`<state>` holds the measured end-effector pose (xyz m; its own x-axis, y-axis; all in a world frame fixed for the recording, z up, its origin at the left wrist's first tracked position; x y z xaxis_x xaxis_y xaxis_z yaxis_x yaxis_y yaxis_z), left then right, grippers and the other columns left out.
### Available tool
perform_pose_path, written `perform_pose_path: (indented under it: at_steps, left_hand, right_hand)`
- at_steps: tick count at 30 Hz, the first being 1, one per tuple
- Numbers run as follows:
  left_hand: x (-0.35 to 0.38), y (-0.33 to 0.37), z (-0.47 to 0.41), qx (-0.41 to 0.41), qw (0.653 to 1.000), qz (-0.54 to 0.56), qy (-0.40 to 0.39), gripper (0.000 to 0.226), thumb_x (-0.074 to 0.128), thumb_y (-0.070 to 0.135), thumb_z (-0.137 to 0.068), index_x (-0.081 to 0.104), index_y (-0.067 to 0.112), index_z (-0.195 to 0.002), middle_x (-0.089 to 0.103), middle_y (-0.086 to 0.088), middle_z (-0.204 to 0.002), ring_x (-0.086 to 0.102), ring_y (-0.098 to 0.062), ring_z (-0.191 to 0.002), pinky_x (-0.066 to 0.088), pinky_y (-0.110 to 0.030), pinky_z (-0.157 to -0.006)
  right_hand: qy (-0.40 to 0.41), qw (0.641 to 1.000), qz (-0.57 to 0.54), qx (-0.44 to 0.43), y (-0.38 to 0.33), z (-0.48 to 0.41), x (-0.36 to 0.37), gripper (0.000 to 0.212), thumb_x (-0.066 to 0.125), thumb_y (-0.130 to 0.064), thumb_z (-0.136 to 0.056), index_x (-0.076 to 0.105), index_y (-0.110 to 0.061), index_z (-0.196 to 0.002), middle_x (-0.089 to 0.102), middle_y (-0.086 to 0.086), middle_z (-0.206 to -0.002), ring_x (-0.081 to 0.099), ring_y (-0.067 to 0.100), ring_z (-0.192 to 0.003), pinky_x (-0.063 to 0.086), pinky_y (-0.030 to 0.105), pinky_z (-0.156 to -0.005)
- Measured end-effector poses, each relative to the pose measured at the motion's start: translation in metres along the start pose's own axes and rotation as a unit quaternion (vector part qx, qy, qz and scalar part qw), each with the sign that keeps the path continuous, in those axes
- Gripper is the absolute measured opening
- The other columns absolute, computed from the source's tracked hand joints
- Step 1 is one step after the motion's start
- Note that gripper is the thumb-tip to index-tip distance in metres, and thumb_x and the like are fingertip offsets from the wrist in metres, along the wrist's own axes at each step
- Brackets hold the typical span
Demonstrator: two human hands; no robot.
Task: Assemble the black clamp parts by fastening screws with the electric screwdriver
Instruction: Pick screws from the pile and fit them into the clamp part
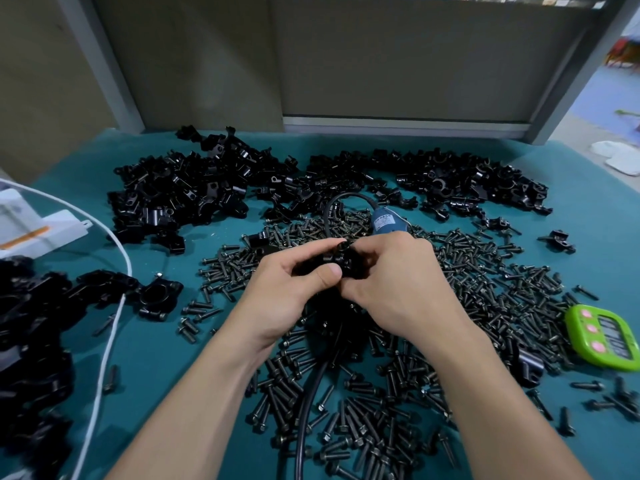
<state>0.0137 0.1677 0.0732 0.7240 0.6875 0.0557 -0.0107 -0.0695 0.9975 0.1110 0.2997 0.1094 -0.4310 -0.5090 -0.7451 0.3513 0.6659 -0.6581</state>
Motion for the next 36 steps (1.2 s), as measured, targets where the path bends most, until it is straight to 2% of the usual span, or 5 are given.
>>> perform_pose_path:
  at_steps: [7,13,23,28,36]
  left_hand:
    - [-0.002,0.001,-0.001,0.019,1.000,-0.018,-0.004,0.041,0.080,0.002,-0.085,0.083,0.039,-0.104,0.081,0.003,-0.107,0.074,-0.007,-0.093,0.056,-0.020,-0.078]
    - [-0.002,-0.002,-0.001,0.020,0.996,-0.081,0.020,0.042,0.088,0.024,-0.073,0.079,0.052,-0.103,0.079,0.013,-0.112,0.073,-0.009,-0.108,0.055,-0.043,-0.103]
    - [0.004,0.000,0.001,0.034,0.999,0.015,0.038,0.034,0.083,0.029,-0.068,0.083,0.040,-0.100,0.081,0.003,-0.105,0.075,-0.012,-0.102,0.057,-0.022,-0.084]
    - [0.004,0.003,0.000,0.006,0.989,0.145,0.027,0.044,0.070,0.023,-0.084,0.071,0.009,-0.126,0.078,-0.017,-0.112,0.076,-0.028,-0.102,0.060,-0.026,-0.079]
    - [0.003,0.002,0.001,-0.023,0.987,0.160,0.011,0.032,0.071,0.032,-0.085,0.080,0.023,-0.114,0.077,-0.011,-0.120,0.073,-0.024,-0.109,0.060,-0.031,-0.088]
  right_hand:
    - [-0.030,0.999,0.000,0.028,-0.002,0.000,0.002,0.024,0.086,-0.027,-0.079,0.076,-0.035,-0.100,0.068,-0.010,-0.064,0.063,0.003,-0.053,0.050,0.017,-0.045]
    - [-0.019,0.999,-0.003,0.031,-0.002,-0.001,0.010,0.078,0.083,-0.016,-0.079,0.052,-0.041,-0.147,0.071,-0.017,-0.087,0.057,-0.008,-0.066,0.041,0.005,-0.049]
    - [-0.004,0.999,-0.040,-0.010,-0.008,0.002,0.003,0.067,0.086,-0.021,-0.073,0.062,-0.045,-0.131,0.072,-0.016,-0.075,0.068,-0.003,-0.071,0.048,0.007,-0.055]
    - [-0.006,0.972,-0.234,0.015,-0.010,0.003,0.001,0.037,0.086,-0.012,-0.078,0.068,-0.030,-0.105,0.080,-0.009,-0.083,0.077,0.012,-0.072,0.064,0.041,-0.076]
    - [0.027,0.980,-0.199,0.000,-0.014,0.007,0.003,0.032,0.090,-0.019,-0.077,0.060,-0.027,-0.085,0.076,-0.009,-0.073,0.075,0.014,-0.065,0.063,0.047,-0.069]
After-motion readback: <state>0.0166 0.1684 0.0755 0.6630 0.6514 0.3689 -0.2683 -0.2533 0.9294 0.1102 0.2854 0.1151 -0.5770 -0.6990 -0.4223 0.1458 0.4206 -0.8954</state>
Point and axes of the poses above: each hand's wrist, its own z-axis away from the middle knuckle, its own x-axis out of the palm, y = z × x, the point moved 3 cm from there along -z, towards the middle knuckle
